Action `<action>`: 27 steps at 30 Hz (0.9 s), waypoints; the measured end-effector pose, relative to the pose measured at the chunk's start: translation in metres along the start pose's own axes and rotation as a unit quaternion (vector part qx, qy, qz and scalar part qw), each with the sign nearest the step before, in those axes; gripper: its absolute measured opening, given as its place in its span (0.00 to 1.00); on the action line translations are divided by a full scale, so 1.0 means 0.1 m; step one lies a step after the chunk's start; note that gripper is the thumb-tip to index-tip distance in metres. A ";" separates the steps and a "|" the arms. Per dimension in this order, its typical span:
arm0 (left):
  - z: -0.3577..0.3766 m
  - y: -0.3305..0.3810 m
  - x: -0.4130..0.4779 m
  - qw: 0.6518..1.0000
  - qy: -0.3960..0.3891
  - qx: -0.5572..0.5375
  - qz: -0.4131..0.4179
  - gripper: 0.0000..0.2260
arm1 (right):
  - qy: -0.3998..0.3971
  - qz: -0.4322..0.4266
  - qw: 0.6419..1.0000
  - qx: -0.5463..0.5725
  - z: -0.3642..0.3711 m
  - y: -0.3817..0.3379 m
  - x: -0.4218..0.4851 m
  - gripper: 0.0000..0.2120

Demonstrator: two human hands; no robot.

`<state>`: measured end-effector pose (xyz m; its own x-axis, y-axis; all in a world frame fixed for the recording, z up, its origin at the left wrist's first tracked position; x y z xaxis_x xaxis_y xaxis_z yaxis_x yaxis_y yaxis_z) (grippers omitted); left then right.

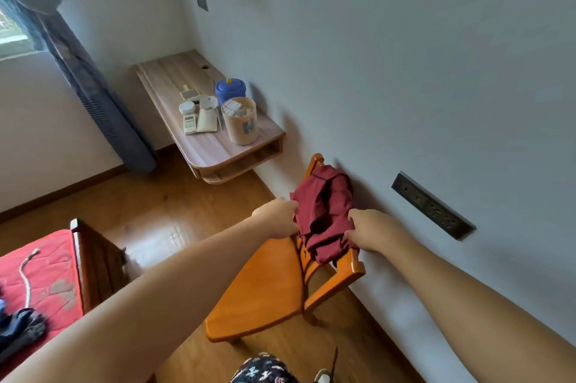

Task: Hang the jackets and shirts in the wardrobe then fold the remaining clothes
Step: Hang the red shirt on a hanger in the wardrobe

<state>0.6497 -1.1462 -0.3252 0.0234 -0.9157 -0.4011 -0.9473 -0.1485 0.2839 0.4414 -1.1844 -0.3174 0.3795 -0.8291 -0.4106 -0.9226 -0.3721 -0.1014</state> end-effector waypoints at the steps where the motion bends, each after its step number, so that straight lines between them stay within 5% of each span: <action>1: 0.02 0.00 0.14 1.000 -0.006 -0.001 0.007 0.20 | -0.004 0.006 1.000 0.016 0.05 0.01 0.08 0.09; 15: 0.36 0.06 1.61 0.991 -0.062 -0.038 0.114 0.33 | -0.018 0.212 0.934 0.286 0.72 0.21 0.62 0.25; 27: 0.67 0.15 1.98 0.986 -0.090 -0.024 0.136 0.24 | 0.203 0.319 0.817 0.435 0.88 0.29 0.70 0.11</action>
<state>0.6184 -1.3042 -0.4587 -0.2904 -0.8437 -0.4515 -0.8943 0.0714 0.4417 0.4347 -1.2164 -0.4291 -0.3688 -0.8745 -0.3152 -0.5737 0.4809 -0.6630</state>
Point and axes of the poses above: each hand's wrist, its own x-axis towards the middle knuckle, its own z-axis out of the palm, y = z × x, the point moved 4 cm from there along x, towards the middle knuckle, and after that the axes turned 1 degree about -z, right-handed, at the moved point
